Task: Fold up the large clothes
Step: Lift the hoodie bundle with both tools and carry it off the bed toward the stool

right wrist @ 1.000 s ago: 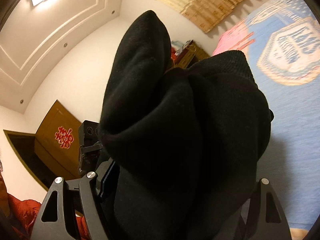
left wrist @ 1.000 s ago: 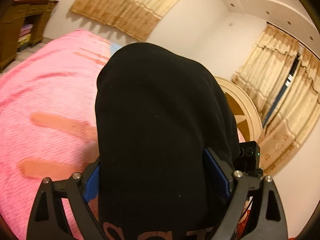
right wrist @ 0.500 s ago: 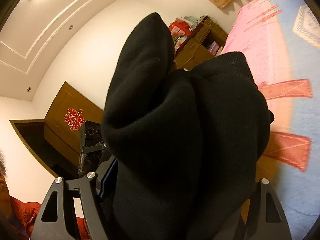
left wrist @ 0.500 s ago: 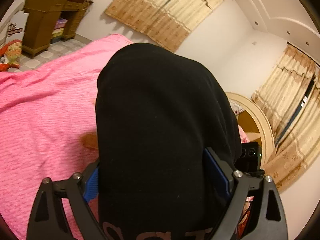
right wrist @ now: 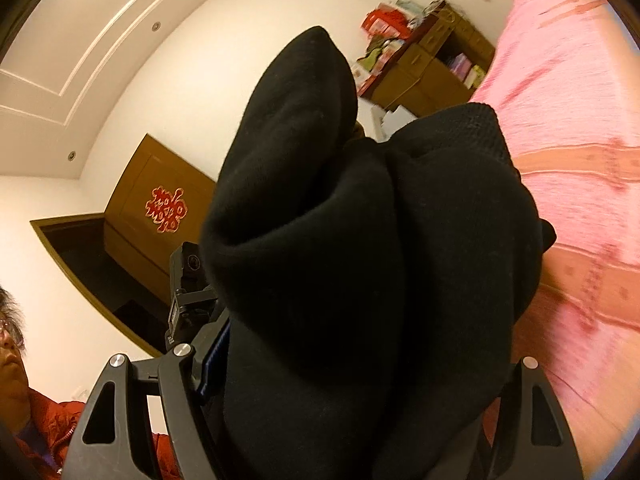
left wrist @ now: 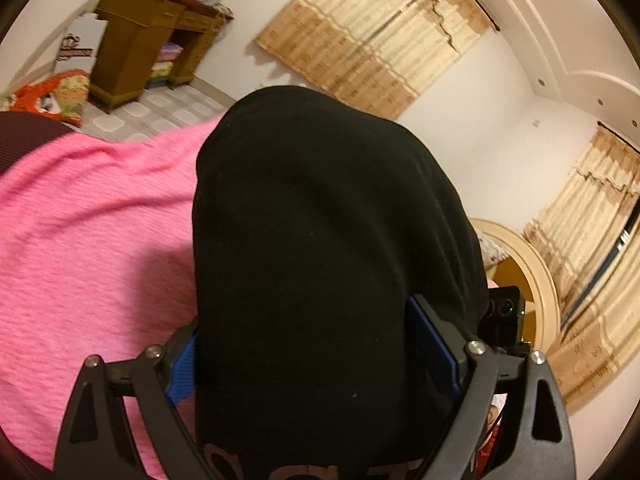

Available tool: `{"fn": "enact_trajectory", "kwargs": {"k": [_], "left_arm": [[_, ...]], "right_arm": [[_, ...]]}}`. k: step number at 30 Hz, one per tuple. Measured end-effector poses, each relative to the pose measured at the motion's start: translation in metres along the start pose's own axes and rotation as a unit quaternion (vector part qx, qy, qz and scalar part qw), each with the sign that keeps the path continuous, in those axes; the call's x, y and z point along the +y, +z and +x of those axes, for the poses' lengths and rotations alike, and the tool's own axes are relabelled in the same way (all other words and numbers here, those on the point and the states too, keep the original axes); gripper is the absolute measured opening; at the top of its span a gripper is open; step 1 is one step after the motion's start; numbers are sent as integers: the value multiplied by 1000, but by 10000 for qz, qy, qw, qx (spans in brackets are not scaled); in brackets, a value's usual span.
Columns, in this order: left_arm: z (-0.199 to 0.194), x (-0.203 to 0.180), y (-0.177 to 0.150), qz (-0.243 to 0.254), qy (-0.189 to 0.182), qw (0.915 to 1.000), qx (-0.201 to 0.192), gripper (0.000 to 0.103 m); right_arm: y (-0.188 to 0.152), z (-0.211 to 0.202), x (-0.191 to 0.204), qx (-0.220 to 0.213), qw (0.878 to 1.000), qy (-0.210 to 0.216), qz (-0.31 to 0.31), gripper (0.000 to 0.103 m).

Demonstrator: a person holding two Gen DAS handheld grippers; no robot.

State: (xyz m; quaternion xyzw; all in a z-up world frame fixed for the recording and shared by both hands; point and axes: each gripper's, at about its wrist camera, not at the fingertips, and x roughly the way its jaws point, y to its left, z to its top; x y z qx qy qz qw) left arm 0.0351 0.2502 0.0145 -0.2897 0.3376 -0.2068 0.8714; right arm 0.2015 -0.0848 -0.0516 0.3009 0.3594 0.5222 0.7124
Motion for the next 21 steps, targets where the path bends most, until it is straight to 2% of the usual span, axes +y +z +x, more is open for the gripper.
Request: {"fn": "enact_trajectory", "kwargs": {"k": [8,12,15,17,18,21], "left_arm": [[-42,62,17,-546,709,9951,-411,93],[-44,89,23,-873,1069,9892,-490,93],[-35,107,25,-1307,1083,9845,-454,93],[-27,104,27,-1296,1215,9832,-418,93],[-24,103,28,-1282,1261,9829,-399,94],[-12,105,32,-1320,1415,9807,-285,98]], "right_arm": [[31,100,-23,508,9958,732,217,77],[52,141,-57,665,9912,1052,440,77],[67,156,-75,647,9880,1272,591,78],[80,159,-84,773,9894,1129,478,78],[73,165,-78,843,9903,1027,397,77],[68,175,-65,1042,9933,432,245,77]]}}
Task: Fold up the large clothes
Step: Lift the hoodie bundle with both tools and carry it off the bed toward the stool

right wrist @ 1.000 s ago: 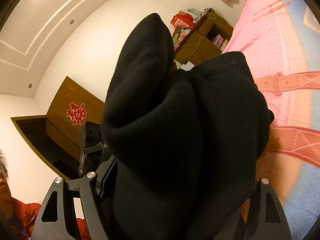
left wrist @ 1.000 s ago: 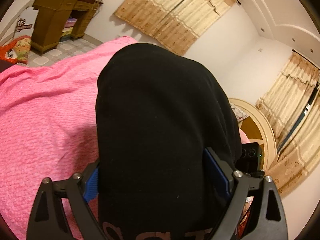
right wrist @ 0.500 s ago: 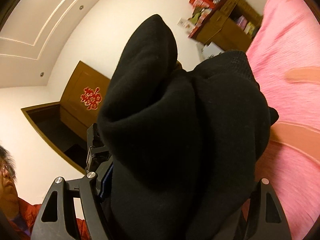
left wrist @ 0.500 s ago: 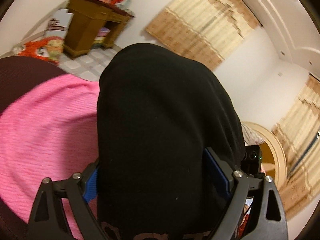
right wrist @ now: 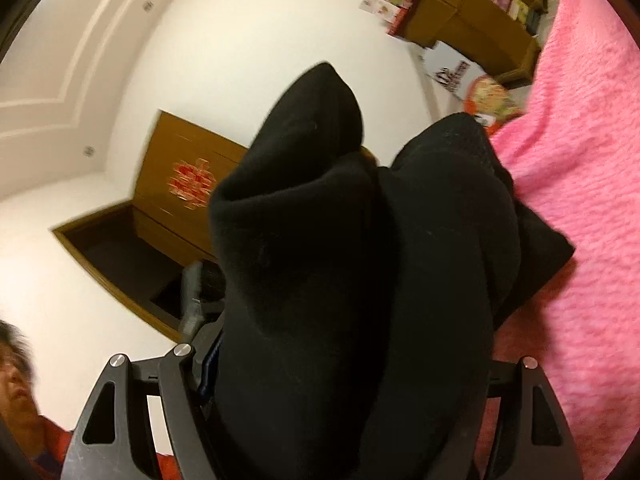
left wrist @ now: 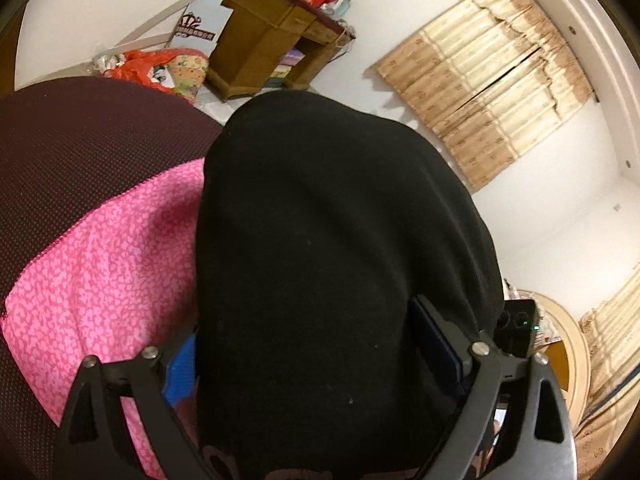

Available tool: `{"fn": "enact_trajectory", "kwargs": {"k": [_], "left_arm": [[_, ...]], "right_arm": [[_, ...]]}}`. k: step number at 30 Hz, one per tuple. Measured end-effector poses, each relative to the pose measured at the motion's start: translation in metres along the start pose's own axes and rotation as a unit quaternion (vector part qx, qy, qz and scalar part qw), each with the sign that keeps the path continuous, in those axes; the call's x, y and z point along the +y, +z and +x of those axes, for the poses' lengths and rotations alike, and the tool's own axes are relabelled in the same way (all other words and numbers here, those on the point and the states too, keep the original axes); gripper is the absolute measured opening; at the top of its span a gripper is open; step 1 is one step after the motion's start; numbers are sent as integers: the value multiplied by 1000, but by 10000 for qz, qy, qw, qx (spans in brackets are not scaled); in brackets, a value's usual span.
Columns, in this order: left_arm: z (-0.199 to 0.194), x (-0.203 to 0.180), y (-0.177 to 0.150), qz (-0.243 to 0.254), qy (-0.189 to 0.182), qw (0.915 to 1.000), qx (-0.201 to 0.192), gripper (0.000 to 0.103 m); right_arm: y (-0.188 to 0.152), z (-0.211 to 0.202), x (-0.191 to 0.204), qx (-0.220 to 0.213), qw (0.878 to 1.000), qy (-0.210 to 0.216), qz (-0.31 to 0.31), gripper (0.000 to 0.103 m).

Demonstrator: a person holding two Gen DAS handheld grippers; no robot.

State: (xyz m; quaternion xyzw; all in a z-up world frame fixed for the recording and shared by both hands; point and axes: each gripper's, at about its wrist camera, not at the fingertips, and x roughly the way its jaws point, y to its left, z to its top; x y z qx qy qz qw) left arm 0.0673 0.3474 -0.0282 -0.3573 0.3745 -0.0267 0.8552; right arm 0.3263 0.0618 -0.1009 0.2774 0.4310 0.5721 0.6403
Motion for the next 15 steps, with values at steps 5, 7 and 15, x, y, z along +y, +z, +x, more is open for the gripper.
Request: {"fn": "enact_trajectory", "kwargs": {"k": [5,7,15], "left_arm": [[20,11,9,-55,71,9998,183,103],[21,12,11,-30,208,9996,169,103],[19,5,9,191,539,9983,121,103]], "right_arm": [[-17,0,-3,31,9973,-706,-176,77],[-23,0,-6,-1,9966,-796,-221,77],[-33,-40,-5,-449,9939,-1003,70,79]]}}
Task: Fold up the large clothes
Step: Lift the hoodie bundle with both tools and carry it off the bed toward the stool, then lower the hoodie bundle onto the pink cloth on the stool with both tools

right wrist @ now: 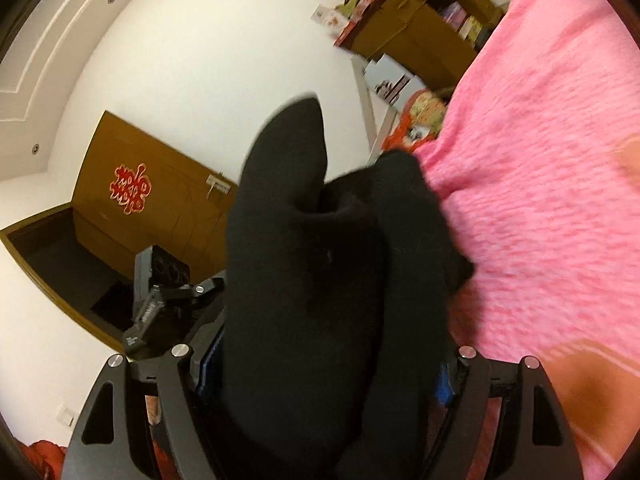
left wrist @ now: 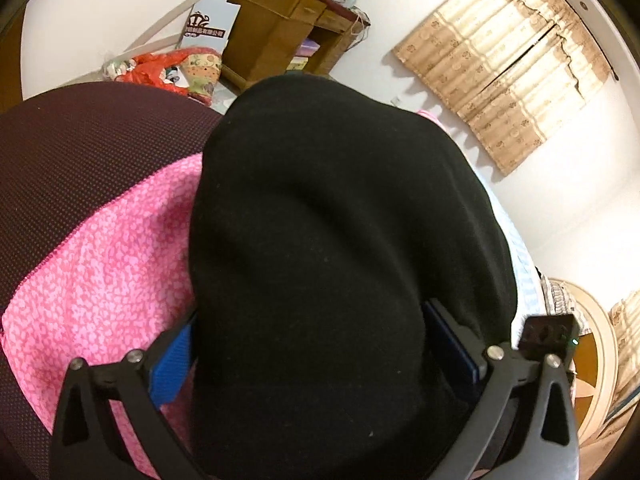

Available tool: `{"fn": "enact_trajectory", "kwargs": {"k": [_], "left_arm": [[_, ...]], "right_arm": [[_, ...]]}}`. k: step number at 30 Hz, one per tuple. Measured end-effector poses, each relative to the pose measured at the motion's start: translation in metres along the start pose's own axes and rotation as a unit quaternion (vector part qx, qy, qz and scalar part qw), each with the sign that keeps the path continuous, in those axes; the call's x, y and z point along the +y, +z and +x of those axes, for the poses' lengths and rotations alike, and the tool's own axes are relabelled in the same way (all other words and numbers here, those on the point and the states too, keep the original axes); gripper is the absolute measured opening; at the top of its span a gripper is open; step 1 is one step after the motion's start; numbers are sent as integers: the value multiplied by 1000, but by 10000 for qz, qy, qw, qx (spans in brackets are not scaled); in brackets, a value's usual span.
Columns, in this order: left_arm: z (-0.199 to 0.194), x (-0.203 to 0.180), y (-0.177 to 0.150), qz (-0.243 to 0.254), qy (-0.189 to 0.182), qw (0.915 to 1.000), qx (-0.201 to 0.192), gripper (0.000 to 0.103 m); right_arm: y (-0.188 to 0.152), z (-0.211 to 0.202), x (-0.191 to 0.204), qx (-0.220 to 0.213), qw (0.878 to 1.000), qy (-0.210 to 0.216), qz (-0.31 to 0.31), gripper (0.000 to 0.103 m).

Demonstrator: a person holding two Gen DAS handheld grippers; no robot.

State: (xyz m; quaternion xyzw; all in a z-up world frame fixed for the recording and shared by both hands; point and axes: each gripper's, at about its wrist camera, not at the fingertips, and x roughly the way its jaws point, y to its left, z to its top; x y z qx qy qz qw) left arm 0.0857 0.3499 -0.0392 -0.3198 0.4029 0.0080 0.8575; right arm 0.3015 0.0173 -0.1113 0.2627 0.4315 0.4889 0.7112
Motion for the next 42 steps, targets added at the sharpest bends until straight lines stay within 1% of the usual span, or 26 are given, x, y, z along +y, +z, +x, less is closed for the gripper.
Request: {"fn": "enact_trajectory", "kwargs": {"k": [1,2,3,5,6,7,8,10,12,14,15,18,19,21,23,25,26,28,29,30,31,32,34,36,39,42], "left_arm": [[0,0,0,-30,23,10000,-10,103],[0,0,0,-52,74,10000,-17,103],[0,-4,-1,-25,182,9998,-39,103],[0,-15,-2,124,448,9989,-89,103],[1,-19,-2,182,551,9983,-113,103],[2,-23,-2,237,668,9974,-149,103],[4,-27,-3,294,784,9963,-197,103],[10,-33,-1,419,957,9942,-272,103],[14,-34,2,477,1059,9928,-290,103],[14,-33,2,532,1142,9916,-293,103],[14,-31,1,554,1161,9912,-302,103],[14,-29,-1,575,1225,9903,-321,103],[14,-30,-1,589,1253,9898,-322,103],[11,-32,-4,624,1245,9897,-333,103],[6,-31,-8,651,1103,9912,-342,103],[-1,-27,-10,616,880,9937,-323,103],[-7,-21,-11,629,704,9952,-250,103],[-19,-14,-12,689,477,9964,-145,103],[-29,-9,-14,707,431,9964,-172,103],[-36,-8,-16,719,486,9960,-229,103],[-49,-5,-20,764,661,9942,-361,103],[-62,-5,-24,877,895,9906,-540,103],[-81,-8,-32,1166,1221,9821,-833,103],[-95,-9,-40,1255,1528,9747,-1041,103],[-103,-17,-53,1488,1610,9688,-1160,103],[-101,-28,-62,1816,1684,9609,-1240,103]], "right_arm": [[5,2,3,-93,9999,-106,-8,79],[3,-11,10,-261,9992,-268,-135,79],[10,-17,19,-431,9977,-406,-321,79],[16,-38,41,-864,9929,-467,-678,78],[14,-45,50,-930,9914,-524,-762,78],[12,-53,65,-901,9893,-672,-935,73],[9,-52,81,-723,9861,-891,-1201,70],[3,-35,103,-397,9782,-1264,-1599,57],[-2,-11,110,-146,9710,-1563,-1802,53],[-6,16,100,41,9642,-2019,-1719,53],[-5,21,98,30,9627,-2130,-1670,53],[-11,32,85,-289,9541,-2445,-1705,52],[-14,31,84,-379,9523,-2504,-1705,52],[-17,31,82,-543,9528,-2488,-1652,52],[-24,26,78,-658,9540,-2431,-1627,52],[-28,23,80,-673,9535,-2418,-1670,52],[-31,21,82,-675,9526,-2428,-1706,52],[-34,18,86,-699,9515,-2450,-1727,52],[-35,17,88,-728,9507,-2468,-1732,52],[-37,16,90,-766,9498,-2494,-1728,52],[-39,15,92,-785,9489,-2520,-1730,52],[-41,14,94,-818,9468,-2584,-1733,52],[-43,17,99,-833,9428,-2694,-1780,53],[-44,18,104,-831,9398,-2754,-1842,53],[-44,14,109,-773,9425,-2724,-1778,53],[-44,-3,125,-779,9471,-2541,-1800,53]]}}
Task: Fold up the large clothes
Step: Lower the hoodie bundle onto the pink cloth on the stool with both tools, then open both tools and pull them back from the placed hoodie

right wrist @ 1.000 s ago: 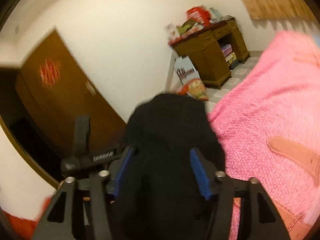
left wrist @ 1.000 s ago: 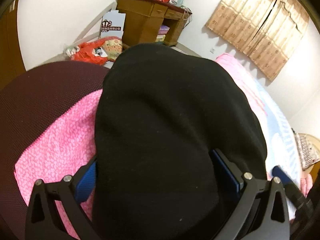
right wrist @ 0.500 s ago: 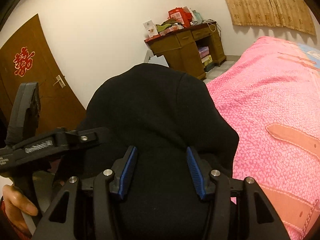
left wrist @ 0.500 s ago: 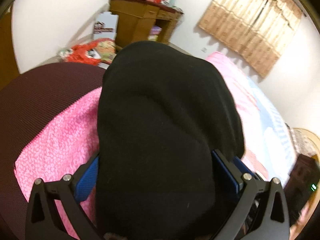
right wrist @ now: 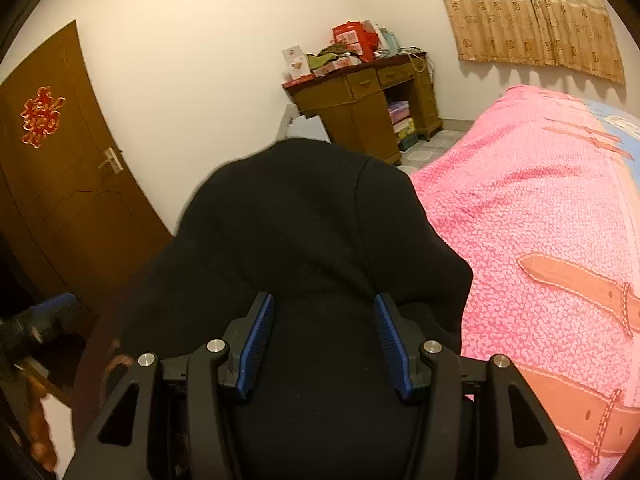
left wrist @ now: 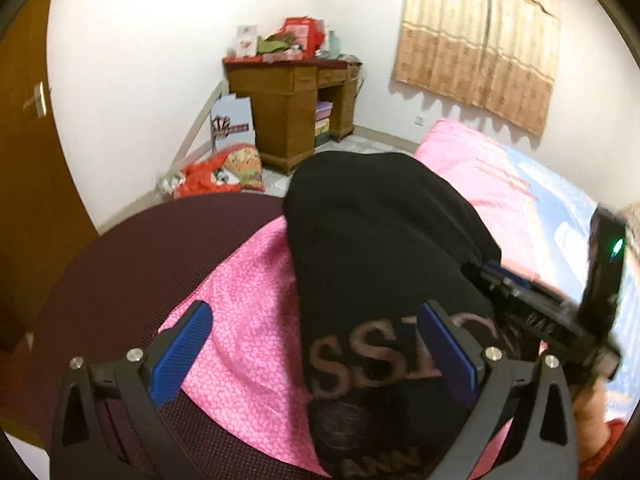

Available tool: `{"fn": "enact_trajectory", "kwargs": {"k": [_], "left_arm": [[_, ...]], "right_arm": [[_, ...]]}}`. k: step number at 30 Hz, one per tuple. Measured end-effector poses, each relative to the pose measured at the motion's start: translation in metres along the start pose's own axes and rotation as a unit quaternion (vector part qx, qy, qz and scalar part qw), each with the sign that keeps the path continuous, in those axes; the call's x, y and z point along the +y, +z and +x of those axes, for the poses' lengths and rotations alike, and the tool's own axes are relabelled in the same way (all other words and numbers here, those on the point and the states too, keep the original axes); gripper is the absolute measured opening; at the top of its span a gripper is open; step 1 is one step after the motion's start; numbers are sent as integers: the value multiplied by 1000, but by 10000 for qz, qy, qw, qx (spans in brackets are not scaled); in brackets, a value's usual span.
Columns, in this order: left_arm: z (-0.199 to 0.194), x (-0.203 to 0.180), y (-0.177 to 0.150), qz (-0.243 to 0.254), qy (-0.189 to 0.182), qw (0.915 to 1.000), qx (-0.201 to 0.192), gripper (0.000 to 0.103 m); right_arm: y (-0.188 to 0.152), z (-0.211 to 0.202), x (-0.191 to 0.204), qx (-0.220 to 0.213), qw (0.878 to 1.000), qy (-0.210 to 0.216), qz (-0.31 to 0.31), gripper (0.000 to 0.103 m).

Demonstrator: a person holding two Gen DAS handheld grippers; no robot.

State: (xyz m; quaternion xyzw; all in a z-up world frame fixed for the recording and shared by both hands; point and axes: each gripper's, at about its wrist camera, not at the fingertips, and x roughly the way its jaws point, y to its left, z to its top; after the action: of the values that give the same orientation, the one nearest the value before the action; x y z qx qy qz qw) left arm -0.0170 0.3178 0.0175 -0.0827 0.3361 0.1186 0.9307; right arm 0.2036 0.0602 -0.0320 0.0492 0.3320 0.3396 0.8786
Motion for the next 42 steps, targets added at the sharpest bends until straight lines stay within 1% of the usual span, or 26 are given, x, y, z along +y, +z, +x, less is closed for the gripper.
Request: {"fn": "enact_trajectory", "kwargs": {"k": [1,3,5,8,10,12,16,17,18,21,24,27,29,31,32,36,38,40,42], "left_arm": [[0,-6,-1,100,5,9999,-54,103],[3,-11,-2,170,96,9998,-83,103],[8,-15,-4,241,73,9997,-43,103],[9,-20,-7,317,130,9994,-58,103],[11,-21,-8,367,107,9993,-56,103],[13,-23,-10,387,102,9992,23,103],[21,-30,-15,527,47,9985,146,103],[23,-31,-17,562,10,9982,208,103],[23,-33,-17,570,-17,9981,218,103],[11,-38,-21,694,38,9976,66,103],[1,-37,-22,797,202,9965,-143,103],[-8,-31,-24,642,292,9971,-298,103],[-13,-29,-27,675,428,9960,-408,103],[-16,-29,-29,802,556,9939,-505,103],[-20,-29,-30,826,619,9931,-564,103],[-30,-24,-32,689,565,9937,-673,103],[-36,-22,-32,655,604,9932,-745,103],[-45,-18,-35,598,653,9923,-863,103],[-54,-14,-39,498,627,9922,-955,103]], "right_arm": [[0,-6,1,-54,10000,35,15,53],[-5,-33,11,-300,9995,116,-26,53],[-12,-54,21,-525,9984,69,-204,53],[-28,-72,30,-650,9974,8,-312,54],[-39,-71,29,-539,9983,-109,-173,55],[-50,-61,27,-402,9991,-97,-95,56],[-67,-41,34,-178,9978,-456,-444,58],[-70,-38,35,-174,9973,-504,-509,59],[-72,-39,32,-205,9979,-459,-421,59],[-72,-48,25,-227,9990,-336,-173,59],[-72,-59,32,-266,9979,-479,-356,60],[-74,-75,43,-480,9959,-620,-445,61],[-74,-88,47,-687,9951,-603,-378,63],[-75,-97,49,-793,9945,-617,-295,69],[-75,-102,50,-858,9939,-651,-244,69],[-79,-125,53,-1244,9891,-781,-76,71],[-82,-137,56,-1415,9863,-852,-11,76],[-85,-148,59,-1551,9837,-903,57,85],[-87,-158,60,-1638,9824,-890,141,85]]}}
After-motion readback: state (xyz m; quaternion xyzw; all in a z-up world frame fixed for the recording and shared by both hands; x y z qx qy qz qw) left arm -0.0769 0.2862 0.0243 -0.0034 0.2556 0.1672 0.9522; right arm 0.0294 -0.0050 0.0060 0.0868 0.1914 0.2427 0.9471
